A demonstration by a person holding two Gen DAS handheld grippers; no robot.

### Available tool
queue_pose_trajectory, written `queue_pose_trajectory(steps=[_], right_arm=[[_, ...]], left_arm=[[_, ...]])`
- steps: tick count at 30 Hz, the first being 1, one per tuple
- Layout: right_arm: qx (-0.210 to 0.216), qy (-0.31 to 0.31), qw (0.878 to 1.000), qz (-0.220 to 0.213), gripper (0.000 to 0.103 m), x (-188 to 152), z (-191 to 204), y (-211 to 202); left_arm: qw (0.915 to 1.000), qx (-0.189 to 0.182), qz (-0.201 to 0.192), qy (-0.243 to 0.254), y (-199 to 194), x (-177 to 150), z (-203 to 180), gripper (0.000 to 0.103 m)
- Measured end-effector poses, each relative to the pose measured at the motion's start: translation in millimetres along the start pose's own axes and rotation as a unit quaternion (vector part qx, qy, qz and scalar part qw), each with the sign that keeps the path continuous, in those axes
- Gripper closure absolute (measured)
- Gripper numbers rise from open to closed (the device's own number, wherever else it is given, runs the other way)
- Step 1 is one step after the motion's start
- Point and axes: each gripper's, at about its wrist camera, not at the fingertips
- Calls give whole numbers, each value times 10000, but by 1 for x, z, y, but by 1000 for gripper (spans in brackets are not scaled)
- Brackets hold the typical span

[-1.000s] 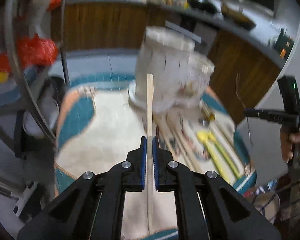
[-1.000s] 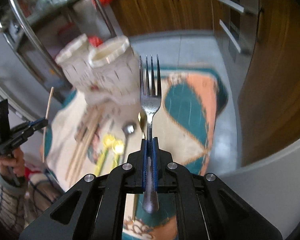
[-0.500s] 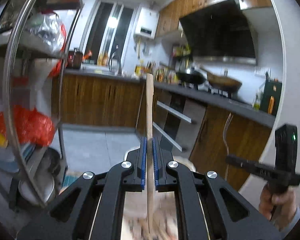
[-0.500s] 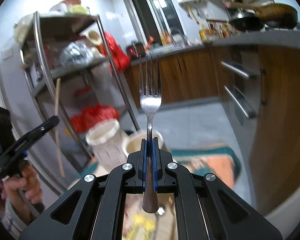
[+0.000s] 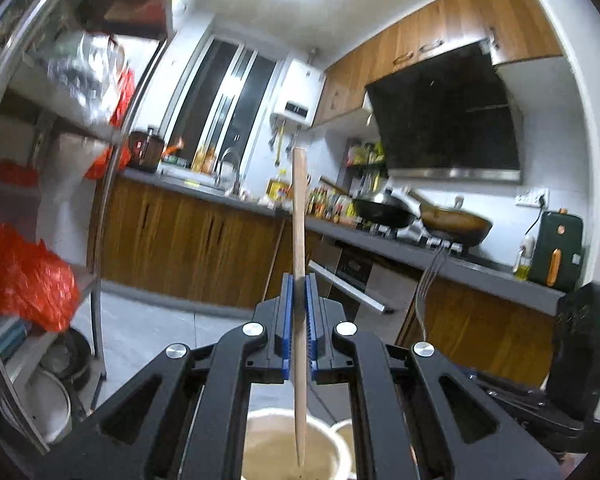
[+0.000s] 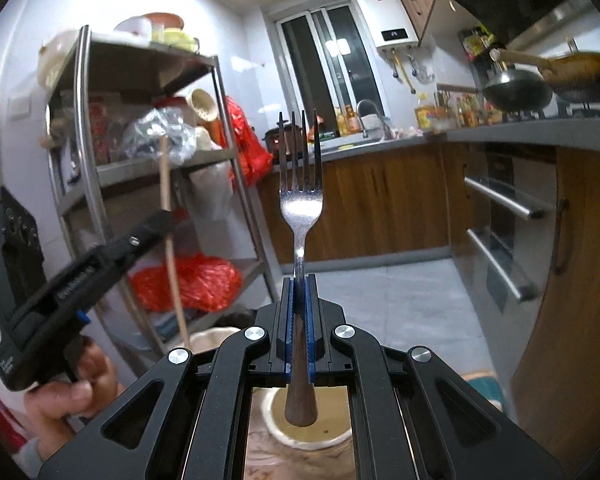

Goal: Organize utensils
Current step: 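Lift and drop the chopstick and fork into the ceramic pots with both tools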

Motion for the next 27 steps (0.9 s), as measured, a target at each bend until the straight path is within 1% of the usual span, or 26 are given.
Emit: queue_pose_trajectory(steps=[2, 4, 8, 12, 16, 20, 27], right_arm=[[-73, -66, 9999, 99, 97, -8, -1, 7], [-137, -116, 9996, 219, 97, -16, 0, 13], [-228, -239, 9984, 462, 97, -30, 2, 15], [-280, -238, 9973, 637, 97, -40, 4, 9], [-357, -289, 9954, 847, 97, -48, 8, 11], [-419, -271, 9932, 1053, 97, -52, 6, 20], [-461, -141, 9905, 1287, 97, -57, 1, 31]], left_arm=[[9997, 94, 193, 75, 8, -13, 0, 97], [9993, 104, 353, 102, 11, -23, 2, 97], [9979, 205, 502, 350, 0, -40, -1, 97], [9967, 178, 634, 476, -13, -48, -4, 97], [9939, 304, 747, 753, -20, -54, -14, 97], [9904, 493, 925, 904, -14, -59, -17, 97], [9871, 665, 1119, 930, -3, -61, -14, 97]])
Point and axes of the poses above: each gripper's, at about its wrist camera, not at the fingertips, and y roughly the way its jaws point, z to its left, x to its top, and after that the axes turned 10 degrees about x, right-handed
